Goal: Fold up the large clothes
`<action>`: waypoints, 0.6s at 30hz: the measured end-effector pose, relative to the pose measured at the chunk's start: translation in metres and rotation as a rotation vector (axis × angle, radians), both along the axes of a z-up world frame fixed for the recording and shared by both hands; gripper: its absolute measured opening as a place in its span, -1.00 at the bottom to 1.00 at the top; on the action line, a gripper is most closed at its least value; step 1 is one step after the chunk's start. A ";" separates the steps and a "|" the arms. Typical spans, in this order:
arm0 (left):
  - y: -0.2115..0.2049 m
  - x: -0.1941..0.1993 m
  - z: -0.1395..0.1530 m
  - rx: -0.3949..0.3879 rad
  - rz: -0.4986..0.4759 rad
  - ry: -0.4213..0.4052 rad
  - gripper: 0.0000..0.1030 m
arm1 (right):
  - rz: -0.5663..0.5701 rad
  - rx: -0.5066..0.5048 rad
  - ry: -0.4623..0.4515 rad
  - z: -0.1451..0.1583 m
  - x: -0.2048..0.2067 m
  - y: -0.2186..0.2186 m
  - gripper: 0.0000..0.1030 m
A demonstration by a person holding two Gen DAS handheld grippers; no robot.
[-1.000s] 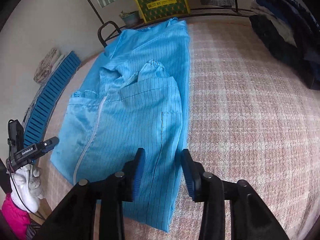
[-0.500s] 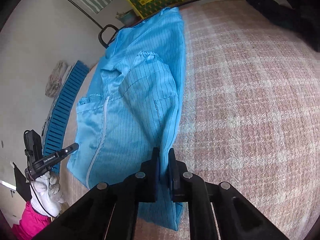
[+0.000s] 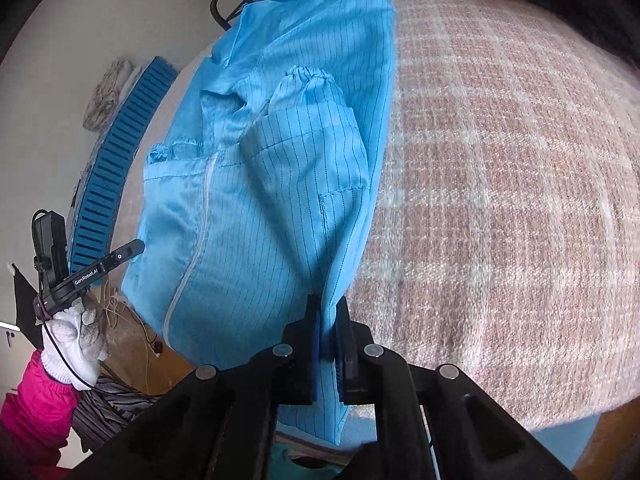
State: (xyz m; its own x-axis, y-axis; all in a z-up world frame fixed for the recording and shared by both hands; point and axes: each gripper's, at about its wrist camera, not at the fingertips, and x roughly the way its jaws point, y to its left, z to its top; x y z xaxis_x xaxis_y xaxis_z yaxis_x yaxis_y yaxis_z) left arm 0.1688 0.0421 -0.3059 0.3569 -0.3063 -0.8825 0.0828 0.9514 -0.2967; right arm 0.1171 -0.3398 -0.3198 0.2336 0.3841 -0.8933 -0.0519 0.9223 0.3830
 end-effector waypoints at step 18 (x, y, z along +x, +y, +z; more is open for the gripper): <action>-0.008 -0.010 0.157 -0.068 0.013 -0.304 -0.50 | -0.091 -0.140 -0.514 0.162 -0.007 -0.029 -0.20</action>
